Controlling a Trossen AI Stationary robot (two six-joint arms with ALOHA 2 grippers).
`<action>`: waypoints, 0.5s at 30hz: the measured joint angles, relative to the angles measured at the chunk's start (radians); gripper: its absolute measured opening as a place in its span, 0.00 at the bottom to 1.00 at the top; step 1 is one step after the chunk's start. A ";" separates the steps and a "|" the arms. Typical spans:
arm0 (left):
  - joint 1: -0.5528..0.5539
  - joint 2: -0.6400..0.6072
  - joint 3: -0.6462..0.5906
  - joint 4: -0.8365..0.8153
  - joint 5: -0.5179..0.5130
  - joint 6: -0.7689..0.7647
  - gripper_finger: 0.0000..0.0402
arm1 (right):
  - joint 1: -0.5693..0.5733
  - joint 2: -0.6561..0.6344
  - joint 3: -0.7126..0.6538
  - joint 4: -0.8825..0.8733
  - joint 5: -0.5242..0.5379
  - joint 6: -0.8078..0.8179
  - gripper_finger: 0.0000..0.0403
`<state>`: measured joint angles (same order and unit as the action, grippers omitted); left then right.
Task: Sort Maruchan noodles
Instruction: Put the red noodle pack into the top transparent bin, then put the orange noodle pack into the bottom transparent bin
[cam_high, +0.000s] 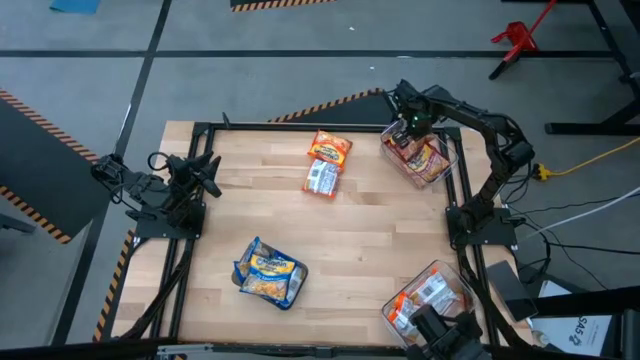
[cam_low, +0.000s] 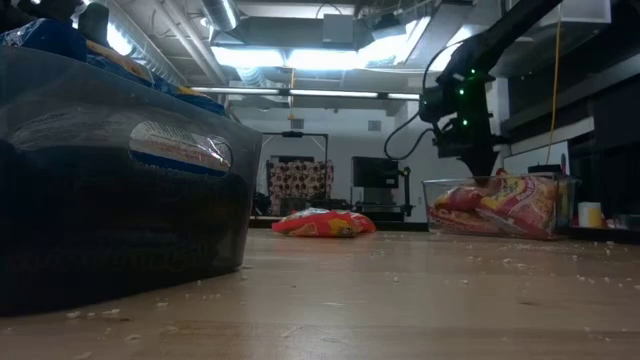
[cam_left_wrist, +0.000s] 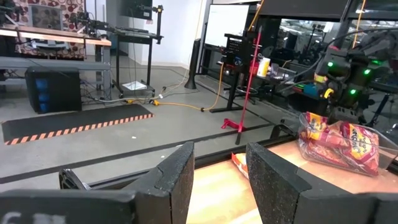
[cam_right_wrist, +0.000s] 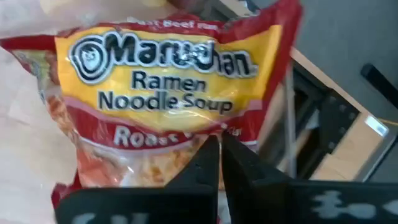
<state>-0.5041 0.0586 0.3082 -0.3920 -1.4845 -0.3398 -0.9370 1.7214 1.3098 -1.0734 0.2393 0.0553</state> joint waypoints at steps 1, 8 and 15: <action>0.000 0.000 0.000 0.000 0.000 0.000 0.35 | 0.000 0.000 -0.013 0.018 -0.002 0.000 0.01; 0.000 0.000 0.000 0.000 0.000 -0.002 0.35 | 0.001 0.000 -0.063 0.052 -0.004 -0.002 0.03; 0.000 0.000 0.000 0.000 0.000 -0.002 0.35 | 0.011 -0.048 0.105 0.026 -0.060 -0.018 0.01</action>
<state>-0.5041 0.0586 0.3084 -0.3920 -1.4845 -0.3418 -0.9259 1.6731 1.4143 -1.0475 0.1790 0.0372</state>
